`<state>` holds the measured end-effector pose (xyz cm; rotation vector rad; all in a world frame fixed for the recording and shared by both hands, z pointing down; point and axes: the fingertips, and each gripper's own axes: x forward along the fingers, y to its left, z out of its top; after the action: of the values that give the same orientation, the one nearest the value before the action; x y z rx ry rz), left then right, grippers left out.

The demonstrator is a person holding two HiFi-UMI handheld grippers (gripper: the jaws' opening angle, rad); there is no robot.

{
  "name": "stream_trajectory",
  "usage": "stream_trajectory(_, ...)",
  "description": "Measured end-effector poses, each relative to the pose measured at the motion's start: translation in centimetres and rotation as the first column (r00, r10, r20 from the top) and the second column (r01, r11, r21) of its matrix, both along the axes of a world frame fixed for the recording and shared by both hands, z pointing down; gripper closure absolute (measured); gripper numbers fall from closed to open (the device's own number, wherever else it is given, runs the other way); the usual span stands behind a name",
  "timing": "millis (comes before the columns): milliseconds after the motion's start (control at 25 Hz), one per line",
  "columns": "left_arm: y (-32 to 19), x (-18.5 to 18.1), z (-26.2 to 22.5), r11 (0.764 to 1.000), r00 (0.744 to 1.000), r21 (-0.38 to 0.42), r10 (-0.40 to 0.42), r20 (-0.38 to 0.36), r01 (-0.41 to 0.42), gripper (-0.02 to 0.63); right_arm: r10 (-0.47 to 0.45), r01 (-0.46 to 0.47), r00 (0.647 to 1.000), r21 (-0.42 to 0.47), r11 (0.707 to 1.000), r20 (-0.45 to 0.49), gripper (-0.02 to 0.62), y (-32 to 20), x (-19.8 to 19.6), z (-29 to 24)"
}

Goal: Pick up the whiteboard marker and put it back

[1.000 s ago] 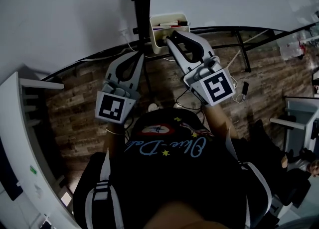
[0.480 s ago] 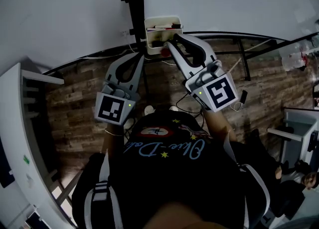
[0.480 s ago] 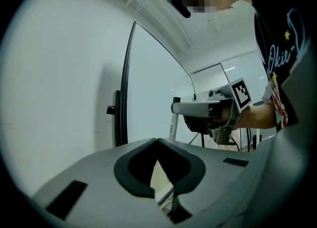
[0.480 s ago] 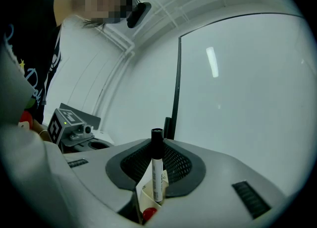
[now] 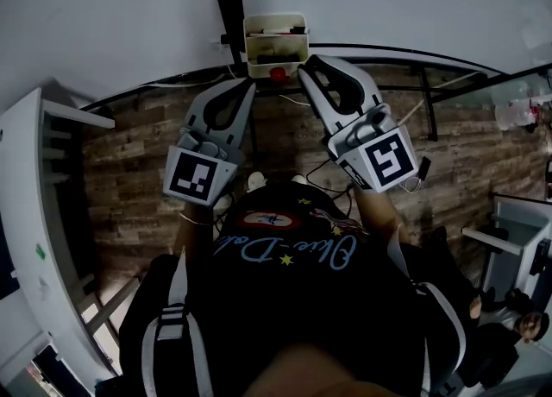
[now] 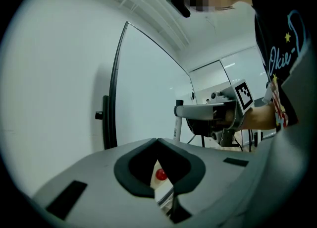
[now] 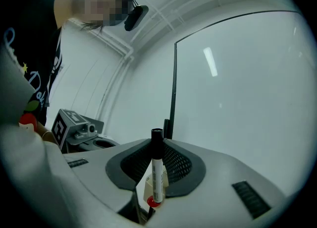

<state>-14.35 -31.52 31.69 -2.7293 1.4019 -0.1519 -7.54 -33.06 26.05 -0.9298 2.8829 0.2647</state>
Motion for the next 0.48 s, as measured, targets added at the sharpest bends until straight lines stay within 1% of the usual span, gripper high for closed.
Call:
stream_trajectory(240,0.4,0.9,-0.3,1.0,1.0,0.011,0.002,0.014,-0.002,0.612,0.001,-0.001,1.0,-0.019,1.0,0.003,0.512,0.6,1.0,0.9)
stream_trajectory(480,0.6,1.3,-0.7,1.0,1.0,0.021,0.004,0.023,-0.004,0.612,0.003,-0.003,1.0,-0.019,1.0,0.012,0.512,0.8,1.5,0.9)
